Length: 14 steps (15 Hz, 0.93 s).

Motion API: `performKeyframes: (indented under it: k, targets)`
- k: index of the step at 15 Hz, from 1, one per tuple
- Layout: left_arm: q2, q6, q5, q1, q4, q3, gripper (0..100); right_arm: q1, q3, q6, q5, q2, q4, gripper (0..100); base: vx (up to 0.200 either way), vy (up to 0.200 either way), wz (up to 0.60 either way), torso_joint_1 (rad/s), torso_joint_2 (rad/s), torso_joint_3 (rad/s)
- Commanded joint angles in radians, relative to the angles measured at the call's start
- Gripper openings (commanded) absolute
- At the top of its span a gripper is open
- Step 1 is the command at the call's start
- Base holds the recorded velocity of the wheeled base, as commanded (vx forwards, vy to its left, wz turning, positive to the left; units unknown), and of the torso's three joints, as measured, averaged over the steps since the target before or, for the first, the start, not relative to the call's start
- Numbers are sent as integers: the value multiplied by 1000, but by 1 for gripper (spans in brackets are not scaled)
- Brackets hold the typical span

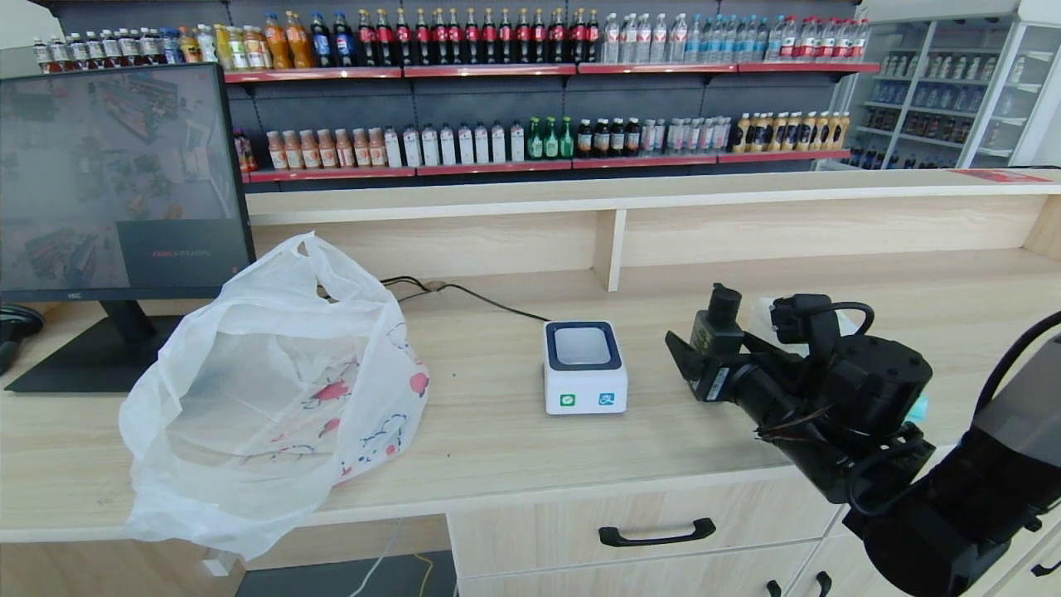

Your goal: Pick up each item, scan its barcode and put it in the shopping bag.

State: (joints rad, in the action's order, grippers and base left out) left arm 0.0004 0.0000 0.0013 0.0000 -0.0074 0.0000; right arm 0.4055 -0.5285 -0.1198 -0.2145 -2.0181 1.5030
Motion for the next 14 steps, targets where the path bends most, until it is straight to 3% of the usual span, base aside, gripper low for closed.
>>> performKeyframes:
  k: [1, 14]
  targets:
    - [0, 0, 0, 0, 0, 0, 100, 1, -15, -1, 0, -27, 2, 100, 0, 0, 0, 0, 0, 0]
    - [0, 0, 0, 0, 0, 0, 100, -27, -71, -4, -2, -88, 2, 100, 0, 0, 0, 0, 0, 0]
